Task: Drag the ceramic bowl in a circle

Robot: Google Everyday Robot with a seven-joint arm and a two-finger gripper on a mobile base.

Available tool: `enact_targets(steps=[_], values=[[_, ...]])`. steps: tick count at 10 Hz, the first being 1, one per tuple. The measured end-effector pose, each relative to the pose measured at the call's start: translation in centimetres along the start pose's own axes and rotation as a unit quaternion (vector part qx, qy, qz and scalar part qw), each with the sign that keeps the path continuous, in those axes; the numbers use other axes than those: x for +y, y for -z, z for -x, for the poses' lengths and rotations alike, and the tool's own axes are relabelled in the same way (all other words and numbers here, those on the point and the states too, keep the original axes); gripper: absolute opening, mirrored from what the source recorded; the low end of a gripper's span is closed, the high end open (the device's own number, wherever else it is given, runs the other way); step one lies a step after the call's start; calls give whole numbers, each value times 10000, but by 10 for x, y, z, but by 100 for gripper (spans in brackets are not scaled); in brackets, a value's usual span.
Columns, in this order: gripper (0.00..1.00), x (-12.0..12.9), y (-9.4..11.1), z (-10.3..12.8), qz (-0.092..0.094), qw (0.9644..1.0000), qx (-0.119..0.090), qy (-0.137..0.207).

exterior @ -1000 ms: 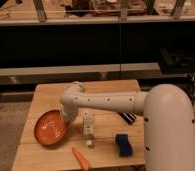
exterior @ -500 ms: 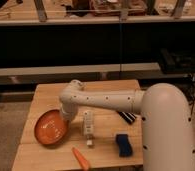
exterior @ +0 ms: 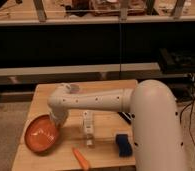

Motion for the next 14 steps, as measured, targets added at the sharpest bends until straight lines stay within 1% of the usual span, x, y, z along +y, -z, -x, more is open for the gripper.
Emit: enact_targets(steps=[2,3,4,6,7,8,9,10,12,13,14], values=[[12,-12,-3,-9,-17,9999,11,105],[12,-13,-6,-18,-111,9999,5,67],[12,-8,-8,-27,-166,9999,22,9],[12,0,-10,-48,-306,9992,19,-274],[12,3,-11,-57,-341,9979,17,-556],[12,11,-9,-61,-368,9948,19,-945],[12,15,-8,-62,-382,9919,15,-1210],[12,18,-6,-59,-381,9896,9,-1387],[12,26,-3,-50,-336,9866,-17,-1599],[12,43,0,-38,-282,9829,-31,-1818],[12,53,2,-31,-252,9806,-42,-1944]])
